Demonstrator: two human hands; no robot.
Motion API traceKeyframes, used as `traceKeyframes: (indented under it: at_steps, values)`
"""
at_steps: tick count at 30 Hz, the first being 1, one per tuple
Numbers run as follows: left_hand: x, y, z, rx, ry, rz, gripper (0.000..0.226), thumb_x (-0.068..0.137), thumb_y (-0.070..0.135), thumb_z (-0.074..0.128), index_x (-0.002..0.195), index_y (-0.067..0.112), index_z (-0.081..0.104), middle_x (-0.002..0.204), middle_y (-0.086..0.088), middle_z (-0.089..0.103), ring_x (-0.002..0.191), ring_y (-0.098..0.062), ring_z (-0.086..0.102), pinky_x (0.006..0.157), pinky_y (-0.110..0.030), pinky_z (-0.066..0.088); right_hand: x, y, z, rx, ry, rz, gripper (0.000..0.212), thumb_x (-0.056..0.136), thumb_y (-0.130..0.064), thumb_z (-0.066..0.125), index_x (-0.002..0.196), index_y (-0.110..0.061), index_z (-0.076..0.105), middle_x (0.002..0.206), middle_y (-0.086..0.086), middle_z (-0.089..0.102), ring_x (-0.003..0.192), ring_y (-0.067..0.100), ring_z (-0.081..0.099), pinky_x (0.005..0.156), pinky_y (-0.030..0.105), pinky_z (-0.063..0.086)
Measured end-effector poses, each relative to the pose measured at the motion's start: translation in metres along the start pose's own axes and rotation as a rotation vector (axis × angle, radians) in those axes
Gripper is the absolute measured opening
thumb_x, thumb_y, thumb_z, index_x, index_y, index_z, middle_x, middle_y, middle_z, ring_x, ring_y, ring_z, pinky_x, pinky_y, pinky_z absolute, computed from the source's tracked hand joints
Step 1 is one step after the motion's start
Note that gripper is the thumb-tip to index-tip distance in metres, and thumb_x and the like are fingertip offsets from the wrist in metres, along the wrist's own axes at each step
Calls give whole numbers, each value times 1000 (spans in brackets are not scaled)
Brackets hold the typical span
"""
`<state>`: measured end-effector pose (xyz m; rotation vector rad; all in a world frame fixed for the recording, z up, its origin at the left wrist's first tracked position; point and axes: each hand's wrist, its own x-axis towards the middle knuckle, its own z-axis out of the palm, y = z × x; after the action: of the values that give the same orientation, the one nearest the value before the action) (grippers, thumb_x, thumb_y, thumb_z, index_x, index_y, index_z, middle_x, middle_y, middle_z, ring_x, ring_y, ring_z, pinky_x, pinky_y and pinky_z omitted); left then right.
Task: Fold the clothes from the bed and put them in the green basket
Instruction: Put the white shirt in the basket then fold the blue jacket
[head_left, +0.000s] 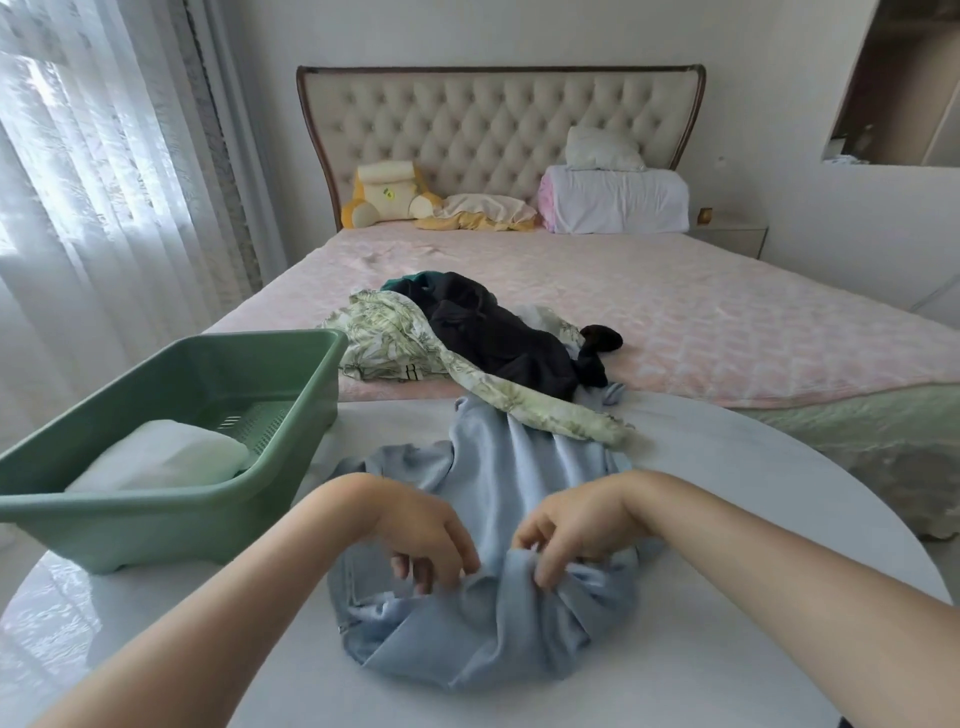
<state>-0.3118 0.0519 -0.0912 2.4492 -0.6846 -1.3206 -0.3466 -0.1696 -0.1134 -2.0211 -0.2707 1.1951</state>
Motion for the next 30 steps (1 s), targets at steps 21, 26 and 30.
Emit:
traceKeyframes:
  at_steps: [21,26,30]
  values:
    - [148,-4,-138,578,941,14,69,97,14,47,156,35,18,156,8,27,120,-22,58,73,-31,41,80,1,-176,-697,986,358,113,91,-40,67,155,-29,-25,164,12,17,118,34,60,81,41,53]
    - [185,-14,-171,782,906,-45,87,95,36,57,158,33,-2,138,-6,32,112,-26,51,73,-33,46,88,-14,-214,-788,919,397,10,89,-1,53,86,-10,53,79,5,51,62,21,48,56,30,40]
    - [198,-2,-207,808,1023,-119,57,95,33,53,148,31,31,128,-9,41,102,-28,54,68,-33,43,89,-46,-256,-225,1099,260,19,94,-5,43,76,-3,48,68,13,56,55,25,54,53,29,47]
